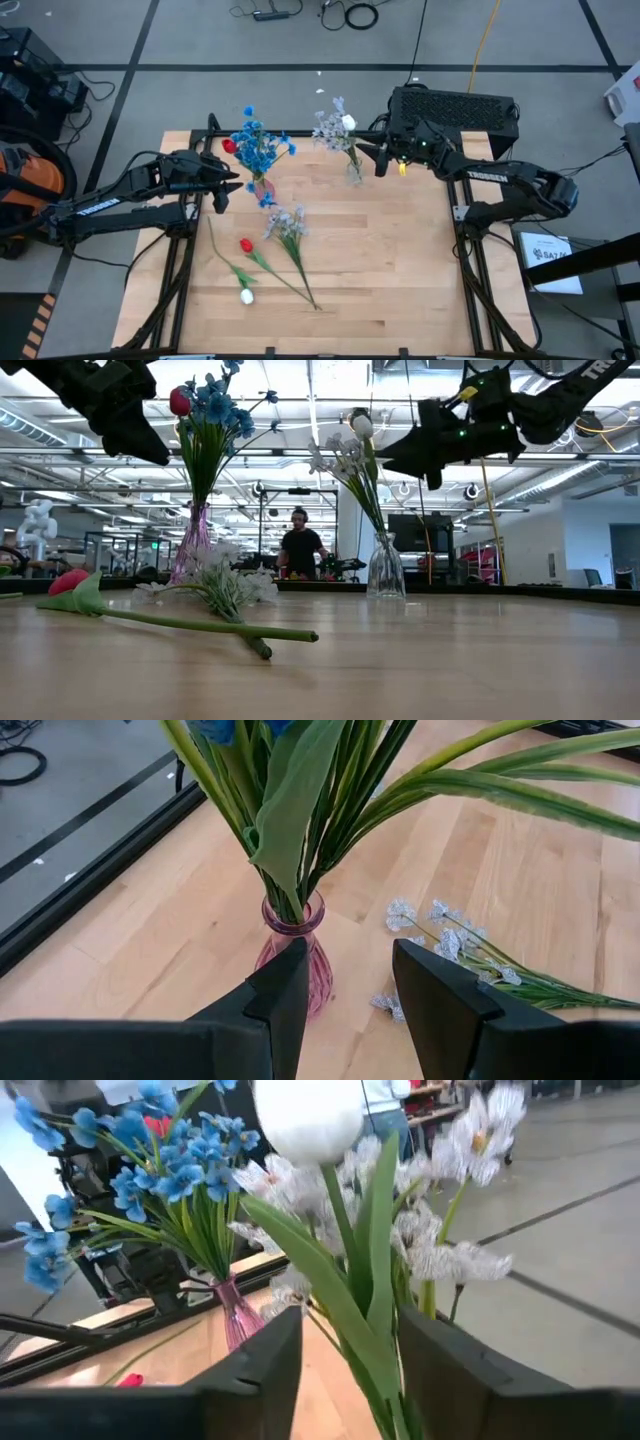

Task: Sort flowers into vase by color
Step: Put the white flowers into the transparent vase

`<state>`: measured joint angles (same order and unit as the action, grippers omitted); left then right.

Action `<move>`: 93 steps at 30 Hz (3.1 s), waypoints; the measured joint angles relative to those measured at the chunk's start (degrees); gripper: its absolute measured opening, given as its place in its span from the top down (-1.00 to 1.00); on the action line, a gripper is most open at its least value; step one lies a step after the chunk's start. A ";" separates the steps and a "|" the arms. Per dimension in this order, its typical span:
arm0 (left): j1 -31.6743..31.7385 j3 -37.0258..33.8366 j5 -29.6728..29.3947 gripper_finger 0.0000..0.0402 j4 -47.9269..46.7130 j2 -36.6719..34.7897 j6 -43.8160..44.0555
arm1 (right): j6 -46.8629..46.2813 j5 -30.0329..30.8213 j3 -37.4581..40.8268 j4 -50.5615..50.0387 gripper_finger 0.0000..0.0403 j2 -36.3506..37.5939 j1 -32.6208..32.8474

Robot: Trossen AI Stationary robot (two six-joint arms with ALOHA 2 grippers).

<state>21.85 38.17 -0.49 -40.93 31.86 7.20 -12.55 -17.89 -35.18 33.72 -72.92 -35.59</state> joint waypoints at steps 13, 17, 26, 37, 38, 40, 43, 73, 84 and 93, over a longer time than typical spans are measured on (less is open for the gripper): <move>0.00 0.00 0.02 0.24 0.00 0.00 0.00 | -0.69 9.85 0.02 -14.50 0.21 17.13 3.68; -0.02 0.00 0.02 0.24 0.00 0.00 0.00 | -0.52 16.46 -1.67 -17.49 0.39 17.85 11.41; 0.00 0.00 0.04 0.24 0.00 0.00 -0.04 | 3.44 31.59 -19.07 -31.84 0.95 1.54 29.73; 0.00 0.00 0.71 0.24 -0.15 0.00 -0.09 | -22.25 37.09 -57.07 -77.96 0.99 -31.10 37.57; 0.00 0.00 0.74 0.24 -0.15 0.00 -0.09 | -26.27 36.61 -59.90 -81.91 0.98 -33.24 37.78; 0.00 0.00 0.76 0.24 -0.15 0.00 -0.10 | -32.66 33.78 -64.78 -87.95 0.98 -37.12 37.99; 0.00 0.00 0.79 0.24 -0.20 0.00 -0.11 | -41.32 29.09 -68.43 -90.98 0.98 -41.10 38.36; -0.02 0.00 1.97 0.24 -0.57 0.00 -0.68 | -63.26 25.62 -68.89 -74.29 0.42 -53.73 45.06; -0.02 0.00 1.95 0.24 -0.59 0.00 -0.70 | -52.90 27.19 -68.85 -67.95 -0.08 -55.65 45.42; -0.13 0.00 1.97 0.24 -0.57 0.00 -0.83 | -57.12 25.42 -68.89 -69.22 -0.04 -57.91 48.05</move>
<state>21.71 38.17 1.48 -41.50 31.86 6.37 -69.67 7.53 -104.07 -35.51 -130.82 12.47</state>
